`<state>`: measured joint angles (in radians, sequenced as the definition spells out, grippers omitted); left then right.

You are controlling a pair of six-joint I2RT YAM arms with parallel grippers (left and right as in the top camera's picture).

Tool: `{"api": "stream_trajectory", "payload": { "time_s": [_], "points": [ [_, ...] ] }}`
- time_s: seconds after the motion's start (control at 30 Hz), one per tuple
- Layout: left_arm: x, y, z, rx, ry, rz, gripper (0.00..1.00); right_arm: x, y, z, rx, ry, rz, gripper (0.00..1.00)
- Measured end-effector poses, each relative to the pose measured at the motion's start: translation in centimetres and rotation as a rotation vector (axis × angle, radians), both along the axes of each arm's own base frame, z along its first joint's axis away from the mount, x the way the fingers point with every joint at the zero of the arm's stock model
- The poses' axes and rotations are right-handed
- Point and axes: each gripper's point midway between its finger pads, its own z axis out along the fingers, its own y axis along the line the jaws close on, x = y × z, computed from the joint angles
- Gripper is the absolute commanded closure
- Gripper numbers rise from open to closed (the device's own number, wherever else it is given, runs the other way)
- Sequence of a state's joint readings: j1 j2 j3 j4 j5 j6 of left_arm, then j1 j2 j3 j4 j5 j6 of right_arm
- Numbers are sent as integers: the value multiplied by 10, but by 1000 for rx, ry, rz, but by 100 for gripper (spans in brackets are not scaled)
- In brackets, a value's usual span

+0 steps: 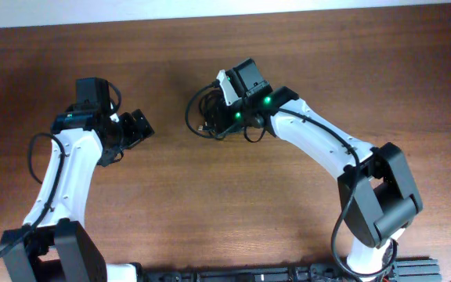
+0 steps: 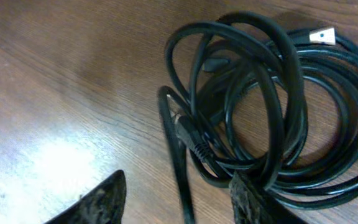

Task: Untangle cables

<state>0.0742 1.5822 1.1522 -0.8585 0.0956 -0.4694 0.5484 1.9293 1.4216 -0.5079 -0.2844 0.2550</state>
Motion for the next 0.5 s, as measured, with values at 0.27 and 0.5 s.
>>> {"api": "stream_trajectory", "payload": {
  "time_s": [0.27, 0.5],
  "points": [
    [-3, 0, -1, 3, 12, 1, 1, -3, 7, 130, 31, -48, 4, 96],
    [-3, 0, -1, 2, 12, 1, 1, -63, -40, 364, 231, -424, -28, 53]
  ]
}}
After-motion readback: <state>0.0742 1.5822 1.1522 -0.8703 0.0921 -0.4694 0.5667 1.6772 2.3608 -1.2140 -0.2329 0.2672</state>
